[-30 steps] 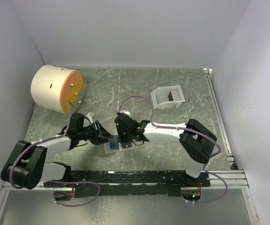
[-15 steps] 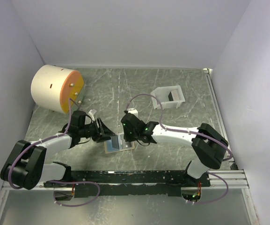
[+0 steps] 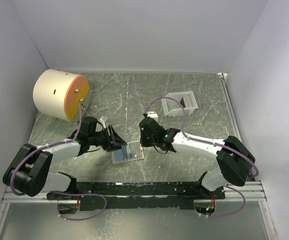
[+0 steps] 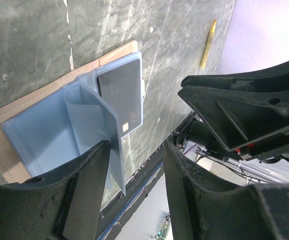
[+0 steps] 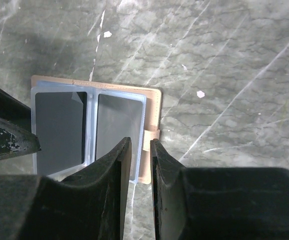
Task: Put the credit cards into the card holder
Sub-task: Turn over the card slot in the card holder, then pick up the credit card from the storage box.
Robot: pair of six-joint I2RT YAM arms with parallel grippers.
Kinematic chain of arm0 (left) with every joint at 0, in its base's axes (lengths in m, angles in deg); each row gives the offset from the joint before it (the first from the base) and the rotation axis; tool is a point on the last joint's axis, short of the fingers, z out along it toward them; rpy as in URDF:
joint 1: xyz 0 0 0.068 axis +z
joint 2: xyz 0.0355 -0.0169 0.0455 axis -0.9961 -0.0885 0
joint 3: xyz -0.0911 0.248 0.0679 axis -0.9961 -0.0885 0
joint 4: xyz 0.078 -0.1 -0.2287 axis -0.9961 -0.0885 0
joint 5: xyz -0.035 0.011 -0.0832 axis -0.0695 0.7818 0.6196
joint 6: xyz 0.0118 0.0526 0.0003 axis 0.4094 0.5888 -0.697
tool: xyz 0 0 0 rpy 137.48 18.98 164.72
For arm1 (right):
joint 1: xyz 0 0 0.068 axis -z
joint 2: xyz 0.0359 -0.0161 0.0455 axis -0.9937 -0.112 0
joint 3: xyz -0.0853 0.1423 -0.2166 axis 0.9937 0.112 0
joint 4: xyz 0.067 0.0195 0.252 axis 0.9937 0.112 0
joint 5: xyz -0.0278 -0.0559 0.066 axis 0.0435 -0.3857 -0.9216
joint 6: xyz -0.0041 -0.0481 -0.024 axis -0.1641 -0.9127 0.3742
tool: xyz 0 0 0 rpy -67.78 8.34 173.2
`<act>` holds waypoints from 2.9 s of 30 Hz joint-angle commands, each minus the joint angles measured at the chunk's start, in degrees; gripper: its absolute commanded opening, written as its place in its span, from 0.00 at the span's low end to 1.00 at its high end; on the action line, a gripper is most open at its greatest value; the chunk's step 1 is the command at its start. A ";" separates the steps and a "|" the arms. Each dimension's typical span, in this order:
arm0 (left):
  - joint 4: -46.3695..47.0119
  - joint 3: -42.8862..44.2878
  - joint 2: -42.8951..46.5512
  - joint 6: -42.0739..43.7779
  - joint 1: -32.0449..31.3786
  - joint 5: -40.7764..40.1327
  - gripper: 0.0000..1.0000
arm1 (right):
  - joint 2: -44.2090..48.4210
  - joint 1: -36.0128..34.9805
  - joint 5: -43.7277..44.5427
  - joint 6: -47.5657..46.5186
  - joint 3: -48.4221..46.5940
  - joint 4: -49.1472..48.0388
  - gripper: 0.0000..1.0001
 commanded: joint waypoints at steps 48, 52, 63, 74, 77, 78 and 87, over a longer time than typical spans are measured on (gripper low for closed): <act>-18.86 8.09 8.70 6.47 -7.41 -20.86 0.60 | 1.79 4.15 2.02 -6.71 -4.24 2.97 0.23; -22.23 9.33 12.29 8.57 -7.41 -23.38 0.61 | -0.95 5.41 6.39 -8.96 -9.34 6.55 0.23; -33.31 15.22 16.54 16.76 -7.42 -24.06 0.75 | -8.31 19.46 12.92 -19.05 -23.46 10.66 0.39; -44.28 23.23 15.97 25.53 -7.43 -22.35 0.81 | -21.94 30.32 23.27 -26.73 -36.31 15.31 0.45; -45.83 24.82 15.98 27.90 -7.42 -21.07 0.80 | -25.03 31.62 25.31 -28.57 -37.98 15.23 0.45; -45.93 24.98 16.10 28.49 -7.43 -20.62 0.80 | -26.14 32.01 25.53 -29.15 -38.70 15.67 0.45; -45.37 23.82 17.52 29.54 -7.38 -19.99 0.80 | -34.45 33.99 30.05 -33.14 -42.72 16.41 0.45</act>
